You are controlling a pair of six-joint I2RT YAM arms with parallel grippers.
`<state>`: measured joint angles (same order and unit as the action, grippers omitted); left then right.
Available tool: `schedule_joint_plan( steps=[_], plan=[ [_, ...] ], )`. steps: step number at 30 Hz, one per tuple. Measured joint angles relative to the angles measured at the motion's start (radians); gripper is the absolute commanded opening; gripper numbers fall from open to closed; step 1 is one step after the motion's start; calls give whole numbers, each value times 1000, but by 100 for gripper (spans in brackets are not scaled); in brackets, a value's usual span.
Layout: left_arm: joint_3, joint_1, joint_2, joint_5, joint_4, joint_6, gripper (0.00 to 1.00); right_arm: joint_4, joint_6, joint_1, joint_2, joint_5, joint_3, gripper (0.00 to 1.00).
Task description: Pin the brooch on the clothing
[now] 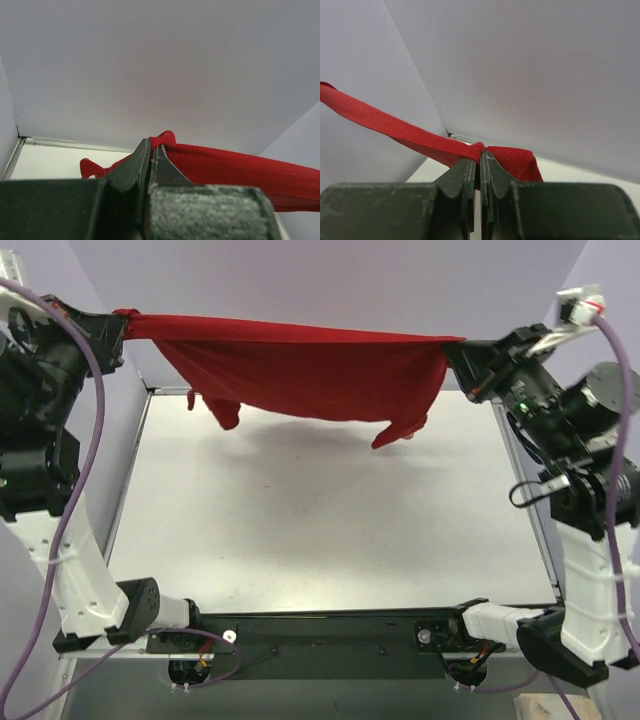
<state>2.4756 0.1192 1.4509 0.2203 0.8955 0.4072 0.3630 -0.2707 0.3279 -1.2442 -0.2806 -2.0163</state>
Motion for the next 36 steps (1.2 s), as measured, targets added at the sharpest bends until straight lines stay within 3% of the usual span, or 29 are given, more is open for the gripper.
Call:
schedule_joint_plan(
  steps=[11,21,28,36],
  plan=[
    [-163,-14,-264,-4,-43,-8,0,-57,-14,0,235,-86,164,0],
    [-188,-27,-346,8,-46,-11,0,-27,-22,0,299,-134,164,0],
    [-304,-32,-323,3,-72,-26,0,1,1,0,240,-153,168,0],
    [-607,-32,-171,-60,-157,-13,0,-5,40,-10,23,-130,362,0]
  ],
)
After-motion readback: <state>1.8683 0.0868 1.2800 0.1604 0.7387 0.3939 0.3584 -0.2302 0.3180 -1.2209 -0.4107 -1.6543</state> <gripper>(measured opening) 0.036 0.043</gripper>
